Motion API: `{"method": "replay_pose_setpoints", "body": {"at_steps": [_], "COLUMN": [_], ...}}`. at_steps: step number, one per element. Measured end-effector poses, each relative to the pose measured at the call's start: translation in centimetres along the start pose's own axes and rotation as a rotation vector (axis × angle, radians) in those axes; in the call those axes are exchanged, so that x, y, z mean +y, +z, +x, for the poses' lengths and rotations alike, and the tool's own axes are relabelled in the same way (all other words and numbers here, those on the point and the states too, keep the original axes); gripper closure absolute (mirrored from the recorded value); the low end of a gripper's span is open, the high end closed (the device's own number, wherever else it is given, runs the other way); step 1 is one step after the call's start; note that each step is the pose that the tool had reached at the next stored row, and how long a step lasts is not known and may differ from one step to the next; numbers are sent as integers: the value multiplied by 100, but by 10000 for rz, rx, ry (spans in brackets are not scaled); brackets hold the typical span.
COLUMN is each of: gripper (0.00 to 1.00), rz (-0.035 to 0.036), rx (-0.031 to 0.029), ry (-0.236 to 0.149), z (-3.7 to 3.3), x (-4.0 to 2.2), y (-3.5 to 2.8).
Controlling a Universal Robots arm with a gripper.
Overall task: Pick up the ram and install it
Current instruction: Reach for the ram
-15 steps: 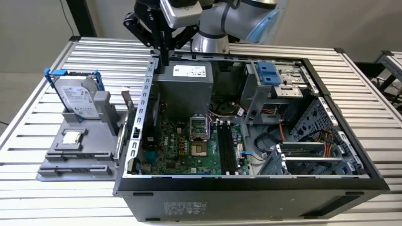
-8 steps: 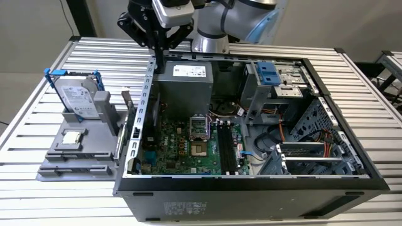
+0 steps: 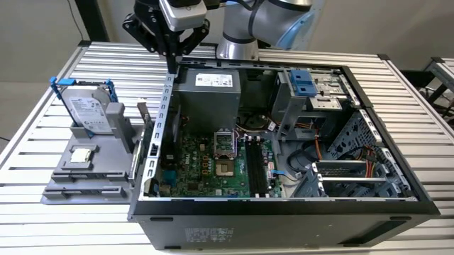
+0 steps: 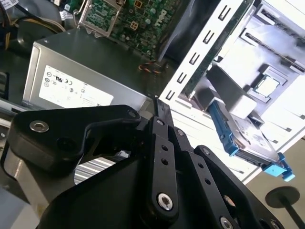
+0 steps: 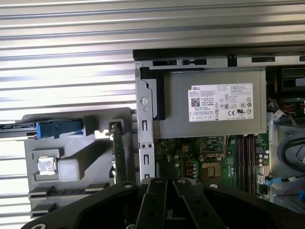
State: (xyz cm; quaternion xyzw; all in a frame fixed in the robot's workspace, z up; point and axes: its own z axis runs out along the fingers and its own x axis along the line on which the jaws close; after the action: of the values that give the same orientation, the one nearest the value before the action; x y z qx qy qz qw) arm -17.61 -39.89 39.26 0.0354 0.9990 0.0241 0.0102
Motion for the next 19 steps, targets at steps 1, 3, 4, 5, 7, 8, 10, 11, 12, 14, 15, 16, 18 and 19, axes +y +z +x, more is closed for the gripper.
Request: {"method": "replay_pose_setpoints", "body": {"at_steps": [1, 3, 4, 5, 7, 8, 10, 11, 12, 14, 15, 16, 18, 19], "gripper": [100, 100, 100, 100, 100, 100, 100, 100, 100, 100, 100, 100, 100, 100], "rz": [0, 1, 0, 1, 1, 0, 1, 1, 1, 0, 0, 0, 0, 0], "rx": [0, 0, 1, 0, 0, 0, 1, 1, 0, 0, 0, 0, 0, 0], "ry": [1, 0, 1, 1, 1, 0, 0, 1, 0, 1, 1, 1, 0, 0], "z": [15, 51, 70, 91, 132, 152, 191, 211, 231, 275, 297, 319, 365, 387], "x": [-1, -4, -5, -6, -9, -10, -13, -15, -16, -19, -21, -22, -26, -27], "y": [0, -1, -2, -2, -3, -4, -5, -5, -5, -6, -7, -7, -8, -9]}}
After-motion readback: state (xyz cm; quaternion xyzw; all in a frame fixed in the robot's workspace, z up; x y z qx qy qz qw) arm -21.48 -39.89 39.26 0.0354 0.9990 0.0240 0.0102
